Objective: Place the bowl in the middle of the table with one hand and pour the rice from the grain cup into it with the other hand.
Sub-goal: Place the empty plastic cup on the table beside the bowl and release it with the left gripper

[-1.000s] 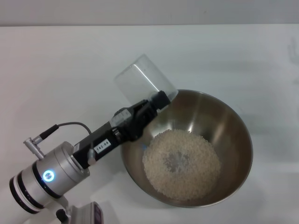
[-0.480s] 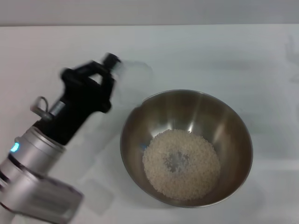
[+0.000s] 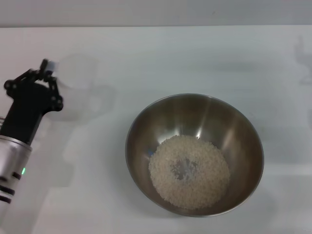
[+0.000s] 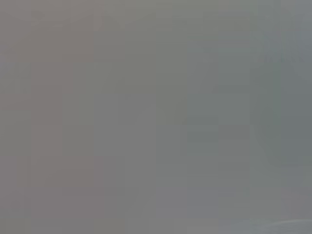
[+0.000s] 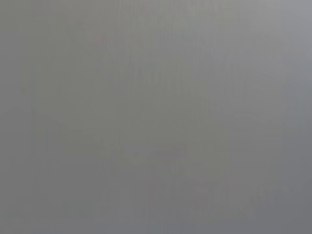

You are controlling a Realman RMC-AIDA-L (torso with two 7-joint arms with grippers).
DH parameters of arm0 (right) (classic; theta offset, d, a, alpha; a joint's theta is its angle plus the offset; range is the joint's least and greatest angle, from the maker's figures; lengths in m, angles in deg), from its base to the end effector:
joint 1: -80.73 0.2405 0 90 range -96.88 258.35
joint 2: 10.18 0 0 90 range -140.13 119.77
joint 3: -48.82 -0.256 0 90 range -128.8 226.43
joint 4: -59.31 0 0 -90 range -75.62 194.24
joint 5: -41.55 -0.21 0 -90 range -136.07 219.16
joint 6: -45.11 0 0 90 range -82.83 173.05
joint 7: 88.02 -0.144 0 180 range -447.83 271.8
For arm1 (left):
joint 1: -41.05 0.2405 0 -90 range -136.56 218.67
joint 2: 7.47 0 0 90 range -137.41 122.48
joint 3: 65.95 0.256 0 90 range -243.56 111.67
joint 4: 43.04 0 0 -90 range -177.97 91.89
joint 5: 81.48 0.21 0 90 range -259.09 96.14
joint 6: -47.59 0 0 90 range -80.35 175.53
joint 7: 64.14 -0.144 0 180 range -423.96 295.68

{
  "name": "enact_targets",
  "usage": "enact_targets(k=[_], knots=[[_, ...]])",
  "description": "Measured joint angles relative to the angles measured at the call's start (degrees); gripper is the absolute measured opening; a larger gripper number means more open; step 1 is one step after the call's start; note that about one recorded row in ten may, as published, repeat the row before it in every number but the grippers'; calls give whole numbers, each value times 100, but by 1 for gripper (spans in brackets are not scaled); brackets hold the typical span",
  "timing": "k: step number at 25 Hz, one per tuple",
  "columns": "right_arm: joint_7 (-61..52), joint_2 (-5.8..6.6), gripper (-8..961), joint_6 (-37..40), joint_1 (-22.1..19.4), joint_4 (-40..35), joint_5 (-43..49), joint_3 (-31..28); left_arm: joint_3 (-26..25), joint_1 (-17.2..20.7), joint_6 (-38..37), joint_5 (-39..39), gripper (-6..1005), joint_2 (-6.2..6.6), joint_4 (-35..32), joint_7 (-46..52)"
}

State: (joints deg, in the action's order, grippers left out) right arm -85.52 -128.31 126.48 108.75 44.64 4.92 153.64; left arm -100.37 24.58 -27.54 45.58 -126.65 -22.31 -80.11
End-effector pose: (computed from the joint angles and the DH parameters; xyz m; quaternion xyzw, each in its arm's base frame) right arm 0.2803 0.3591 0.0621 -0.5666 0.0724 0.3828 0.7261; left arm -0.2957 0.2807 -0.0471 -0.7352 -0.0794 -0.2675 0.6178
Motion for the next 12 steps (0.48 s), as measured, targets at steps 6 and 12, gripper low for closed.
enact_targets(k=[6, 12], knots=[[-47, -28, 546, 52, -20, -1, -24, 0, -18, -107, 815, -520, 32, 0, -18, 660], [-156, -45, 546, 121, -40, 2, -28, 0, -81, -179, 1166, -546, 32, 0, -42, 716]])
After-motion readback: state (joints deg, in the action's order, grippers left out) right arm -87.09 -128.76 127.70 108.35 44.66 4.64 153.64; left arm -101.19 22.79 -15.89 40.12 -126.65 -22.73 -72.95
